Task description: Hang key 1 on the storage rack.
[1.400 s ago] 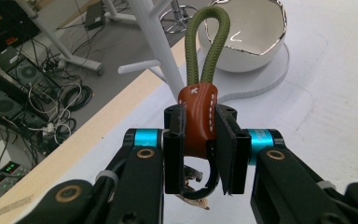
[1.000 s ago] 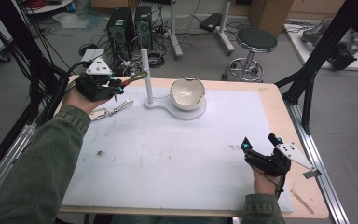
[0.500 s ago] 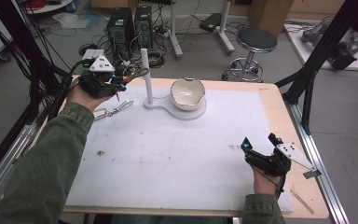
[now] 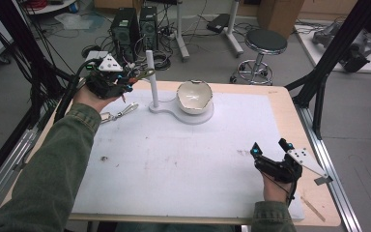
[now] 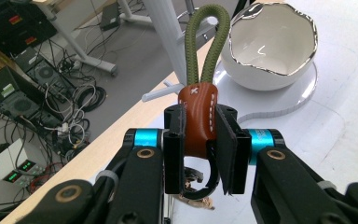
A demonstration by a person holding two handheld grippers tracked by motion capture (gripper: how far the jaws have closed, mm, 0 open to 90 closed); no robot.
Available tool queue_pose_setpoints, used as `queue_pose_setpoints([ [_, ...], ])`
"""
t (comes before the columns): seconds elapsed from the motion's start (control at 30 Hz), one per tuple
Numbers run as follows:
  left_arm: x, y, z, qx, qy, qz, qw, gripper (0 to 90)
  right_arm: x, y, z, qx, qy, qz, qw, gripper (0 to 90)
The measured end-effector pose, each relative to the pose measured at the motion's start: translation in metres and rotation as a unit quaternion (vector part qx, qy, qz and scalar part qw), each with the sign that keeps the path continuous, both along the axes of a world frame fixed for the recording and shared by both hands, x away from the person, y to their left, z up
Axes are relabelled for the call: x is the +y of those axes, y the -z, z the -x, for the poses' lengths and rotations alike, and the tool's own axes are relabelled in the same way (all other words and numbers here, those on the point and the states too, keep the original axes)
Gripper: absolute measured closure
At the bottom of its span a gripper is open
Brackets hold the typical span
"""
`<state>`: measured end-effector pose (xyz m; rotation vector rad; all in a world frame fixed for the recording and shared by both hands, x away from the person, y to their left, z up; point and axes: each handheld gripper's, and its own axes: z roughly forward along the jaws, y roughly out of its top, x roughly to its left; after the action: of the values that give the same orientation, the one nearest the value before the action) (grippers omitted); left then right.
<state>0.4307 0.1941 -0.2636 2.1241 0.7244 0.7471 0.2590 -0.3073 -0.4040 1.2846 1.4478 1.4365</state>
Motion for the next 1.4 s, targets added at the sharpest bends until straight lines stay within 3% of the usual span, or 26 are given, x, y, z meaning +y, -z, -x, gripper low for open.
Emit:
queue_pose_setpoints([
  [0.6,-0.004,0.011,-0.010,0.006,-0.011,-0.009,0.9999,73.9,-0.001,0.000,0.000,0.001,0.000,0.001,1.0000,0.7],
  [0.73,-0.002,0.019,-0.014,0.005,-0.016,0.000,0.9999,73.8,-0.001,0.000,0.000,0.000,0.000,0.002,1.0000,0.7],
  [1.4,-0.007,0.033,-0.027,0.012,-0.028,-0.002,0.9995,73.6,-0.001,0.002,-0.001,0.005,0.001,0.002,1.0000,0.7],
])
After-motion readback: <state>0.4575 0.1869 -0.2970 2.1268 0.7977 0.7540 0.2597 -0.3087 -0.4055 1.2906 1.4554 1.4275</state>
